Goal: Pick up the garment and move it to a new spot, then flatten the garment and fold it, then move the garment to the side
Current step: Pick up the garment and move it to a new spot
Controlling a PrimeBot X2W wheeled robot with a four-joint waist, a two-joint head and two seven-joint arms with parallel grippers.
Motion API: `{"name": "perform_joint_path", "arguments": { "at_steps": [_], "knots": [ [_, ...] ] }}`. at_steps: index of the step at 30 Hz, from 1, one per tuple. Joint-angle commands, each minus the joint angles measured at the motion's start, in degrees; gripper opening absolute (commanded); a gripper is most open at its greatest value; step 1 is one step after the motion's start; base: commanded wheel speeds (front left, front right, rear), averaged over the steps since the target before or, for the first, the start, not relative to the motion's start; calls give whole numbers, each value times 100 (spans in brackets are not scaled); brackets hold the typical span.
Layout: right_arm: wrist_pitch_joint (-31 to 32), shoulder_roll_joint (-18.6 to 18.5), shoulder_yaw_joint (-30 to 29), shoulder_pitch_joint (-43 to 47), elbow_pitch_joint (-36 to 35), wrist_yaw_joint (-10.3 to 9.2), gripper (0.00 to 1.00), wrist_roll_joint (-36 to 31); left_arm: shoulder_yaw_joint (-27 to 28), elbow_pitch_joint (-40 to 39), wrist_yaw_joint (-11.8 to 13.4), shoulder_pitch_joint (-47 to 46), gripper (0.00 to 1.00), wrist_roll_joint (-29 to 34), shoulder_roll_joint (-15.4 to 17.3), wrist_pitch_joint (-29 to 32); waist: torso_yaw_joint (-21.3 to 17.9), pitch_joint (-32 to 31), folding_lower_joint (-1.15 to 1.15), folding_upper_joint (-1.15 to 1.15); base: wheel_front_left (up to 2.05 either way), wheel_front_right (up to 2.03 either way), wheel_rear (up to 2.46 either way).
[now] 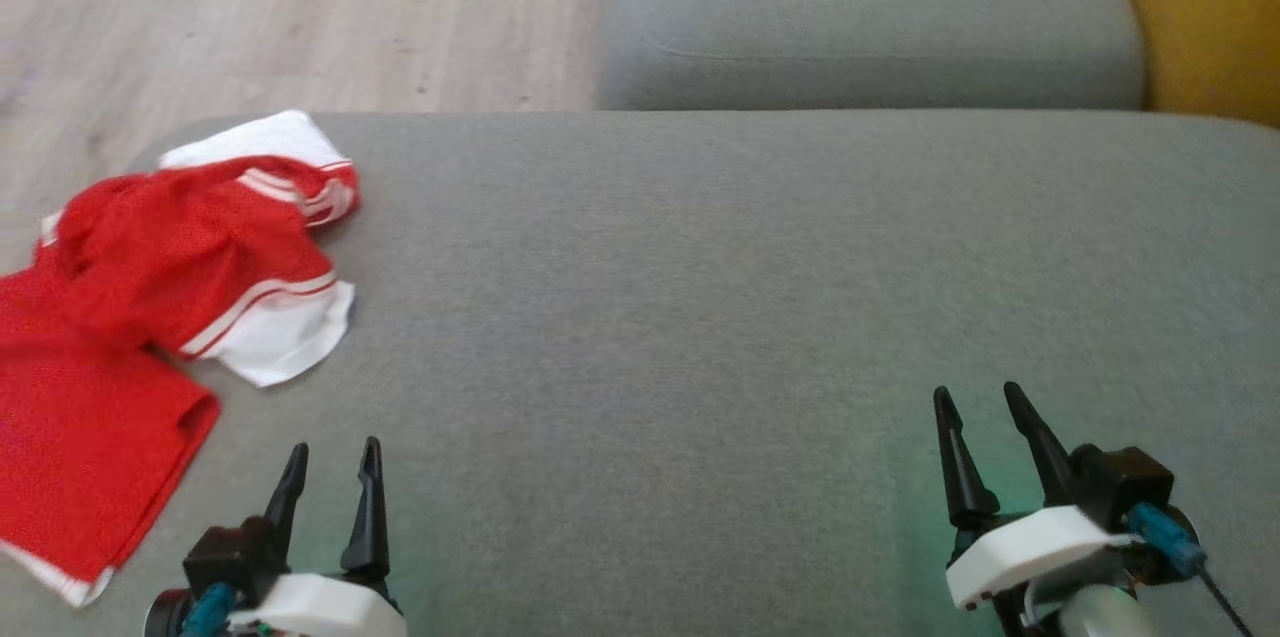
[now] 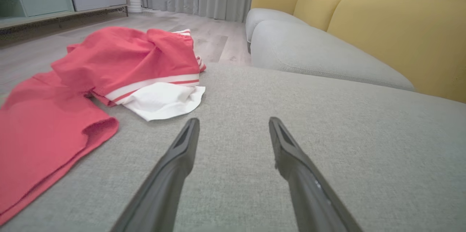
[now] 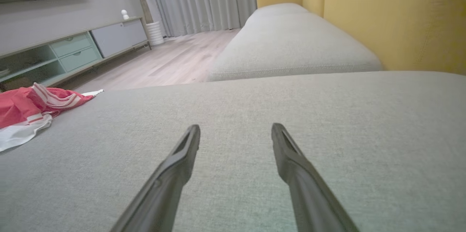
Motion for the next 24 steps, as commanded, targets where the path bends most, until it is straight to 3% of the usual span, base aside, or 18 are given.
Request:
{"name": "perform_joint_path", "arguments": {
  "at_steps": [1, 9, 14, 19, 24],
  "knots": [
    [-78, -72, 157, -140, -178, -4, 100, -29, 143, -123, 10, -264, 100, -33, 81, -72, 207, -58, 0, 0, 0, 0, 0],
    [-78, -5, 383, -114, -129, -4, 100, 6, 38, -95, 9, -187, 100, -96, 171, -72, 1258, -220, 0, 0, 0, 0, 0],
    [-78, 47, 667, -189, -28, -4, 100, 59, 21, -52, 9, -97, 100, -133, 363, -72, 1699, -327, 0, 0, 0, 0, 0],
    [-78, 81, 905, -256, 29, -4, 100, 94, 77, -105, 9, -51, 100, -216, 526, -72, 1831, -346, 0, 0, 0, 0, 0],
    [-78, 83, 1087, -305, 10, -4, 100, 84, 69, -243, 9, -110, 100, -330, 603, -72, 1724, -238, 0, 0, 0, 0, 0]
  ]
}}
